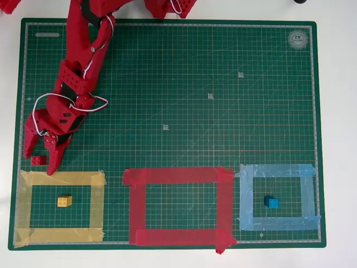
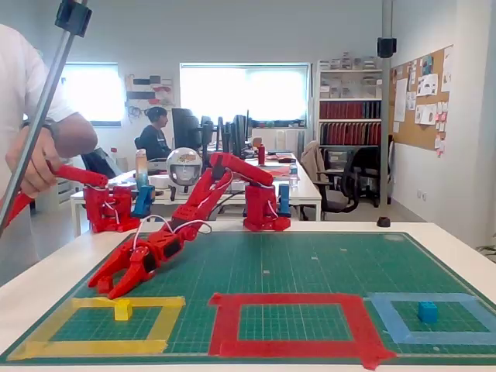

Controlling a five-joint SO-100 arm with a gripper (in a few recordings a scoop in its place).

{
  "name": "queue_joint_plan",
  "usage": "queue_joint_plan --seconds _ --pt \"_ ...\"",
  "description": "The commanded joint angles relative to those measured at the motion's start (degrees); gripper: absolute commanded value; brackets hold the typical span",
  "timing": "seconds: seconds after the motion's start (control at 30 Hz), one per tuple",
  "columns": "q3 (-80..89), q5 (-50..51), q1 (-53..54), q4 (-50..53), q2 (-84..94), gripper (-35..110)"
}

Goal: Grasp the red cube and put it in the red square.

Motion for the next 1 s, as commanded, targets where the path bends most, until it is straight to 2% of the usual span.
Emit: queue_joint_plan --seconds 0.0,0.8,0.97 --pt "-1.8 -1.0 0.5 -0.3 -1.1 29" --pt "-5.2 -1.2 0.5 -0.4 -4.8 17" --pt "-5.2 -1.2 0.4 -0.4 -4.8 5"
